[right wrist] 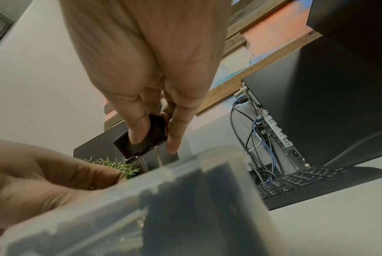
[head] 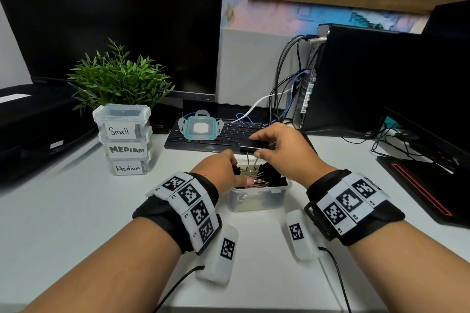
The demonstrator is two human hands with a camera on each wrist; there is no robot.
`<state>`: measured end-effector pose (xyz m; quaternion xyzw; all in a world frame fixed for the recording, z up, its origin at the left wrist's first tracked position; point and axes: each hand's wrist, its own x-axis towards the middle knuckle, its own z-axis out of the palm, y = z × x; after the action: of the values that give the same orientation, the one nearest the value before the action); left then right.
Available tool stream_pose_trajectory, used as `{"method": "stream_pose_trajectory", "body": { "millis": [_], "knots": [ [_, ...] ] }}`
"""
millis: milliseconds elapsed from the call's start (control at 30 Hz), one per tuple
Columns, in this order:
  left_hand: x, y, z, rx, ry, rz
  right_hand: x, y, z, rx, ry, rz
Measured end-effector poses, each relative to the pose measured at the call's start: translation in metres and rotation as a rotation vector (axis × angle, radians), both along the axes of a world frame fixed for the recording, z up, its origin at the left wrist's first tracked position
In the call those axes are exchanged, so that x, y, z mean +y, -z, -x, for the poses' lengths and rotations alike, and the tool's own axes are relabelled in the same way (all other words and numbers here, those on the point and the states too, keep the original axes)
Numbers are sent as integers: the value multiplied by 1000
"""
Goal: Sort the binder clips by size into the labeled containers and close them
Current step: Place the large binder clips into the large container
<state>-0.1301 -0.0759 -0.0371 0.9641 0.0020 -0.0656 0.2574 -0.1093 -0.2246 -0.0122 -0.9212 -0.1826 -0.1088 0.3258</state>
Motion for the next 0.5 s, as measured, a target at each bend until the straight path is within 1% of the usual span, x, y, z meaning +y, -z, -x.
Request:
{"method": "stream_pose_trajectory", "body": {
  "millis": [67,200,267,400,500],
  "knots": [
    [0,0,0,-3,-2,7,-2,-3,3,11,-44,38],
    [0,-1,-1,-11,7,-10,-6,-10,8,38,-123,34],
    [0,-1,0,-10,16,-16,-8,-9,9,65,-140,70],
    [-1,-1,1,-9,41,-61,-14,-3,11,153,-159,149],
    [1,-3,1,-1,57,-96,-17,-1,13,221,-188,173]
  ]
}}
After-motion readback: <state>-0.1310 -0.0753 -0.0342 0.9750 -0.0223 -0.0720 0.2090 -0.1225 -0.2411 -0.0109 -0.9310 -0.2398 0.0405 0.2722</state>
